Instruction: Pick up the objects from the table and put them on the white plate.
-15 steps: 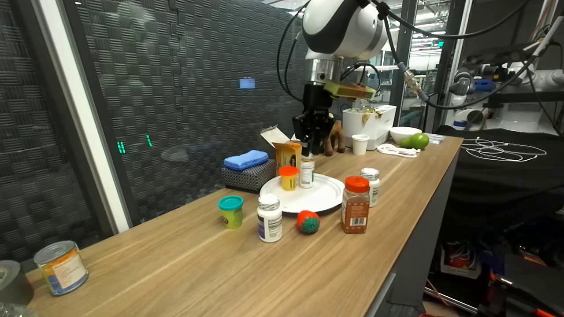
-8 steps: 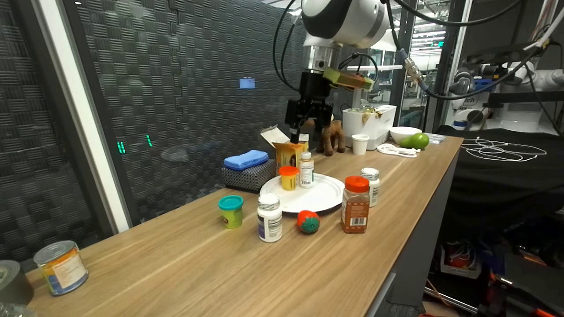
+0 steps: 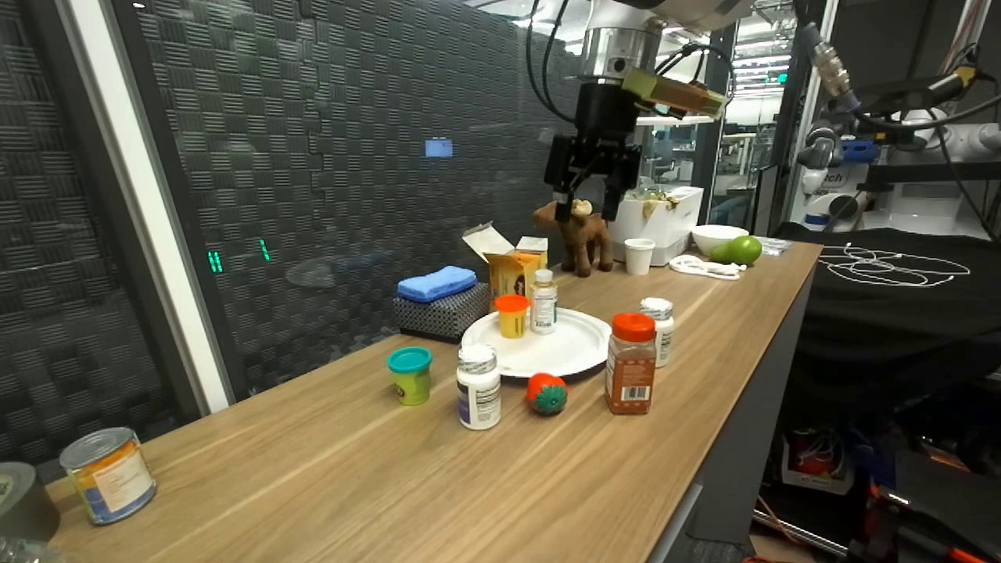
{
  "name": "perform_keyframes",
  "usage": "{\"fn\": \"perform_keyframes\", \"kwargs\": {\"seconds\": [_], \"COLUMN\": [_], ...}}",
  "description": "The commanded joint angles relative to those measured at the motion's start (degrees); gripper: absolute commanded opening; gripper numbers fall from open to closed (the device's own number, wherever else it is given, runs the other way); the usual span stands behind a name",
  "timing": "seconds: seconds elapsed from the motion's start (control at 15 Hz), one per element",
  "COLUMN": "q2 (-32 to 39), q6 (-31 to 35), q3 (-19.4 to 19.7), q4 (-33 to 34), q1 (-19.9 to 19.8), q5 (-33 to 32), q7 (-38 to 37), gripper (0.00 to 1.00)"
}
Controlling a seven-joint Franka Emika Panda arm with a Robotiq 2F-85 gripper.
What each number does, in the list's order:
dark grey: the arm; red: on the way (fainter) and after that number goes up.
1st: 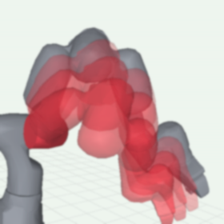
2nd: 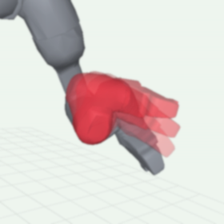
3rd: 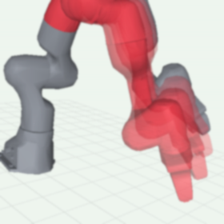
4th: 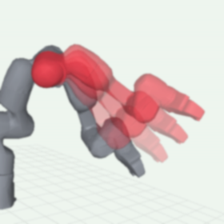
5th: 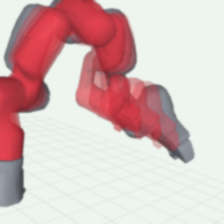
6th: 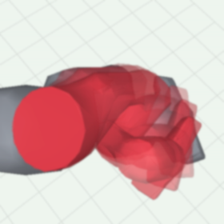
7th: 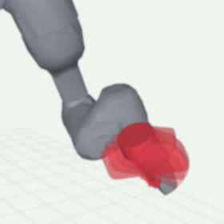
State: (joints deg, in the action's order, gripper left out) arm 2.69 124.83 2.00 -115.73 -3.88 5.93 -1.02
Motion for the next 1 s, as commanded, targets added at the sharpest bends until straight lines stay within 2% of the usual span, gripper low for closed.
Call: {"fn": "perform_keyframes", "kwargs": {"seconds": [0.0,0.4,0.93], "q2": [-6.5,-10.0,-5.7], "q6": [-0.5,0.2,-0.9], "q3": [0.4,0.9,2.2], "q4": [-7.6,-14.0,-13.8], "q1": [0.4,-0.5,-0.8], "q5": [-2.6,-6.0,-4.6], "q7": [-4.0,-7.4,-5.1], "gripper": [1.00,1.00,1.00]}}
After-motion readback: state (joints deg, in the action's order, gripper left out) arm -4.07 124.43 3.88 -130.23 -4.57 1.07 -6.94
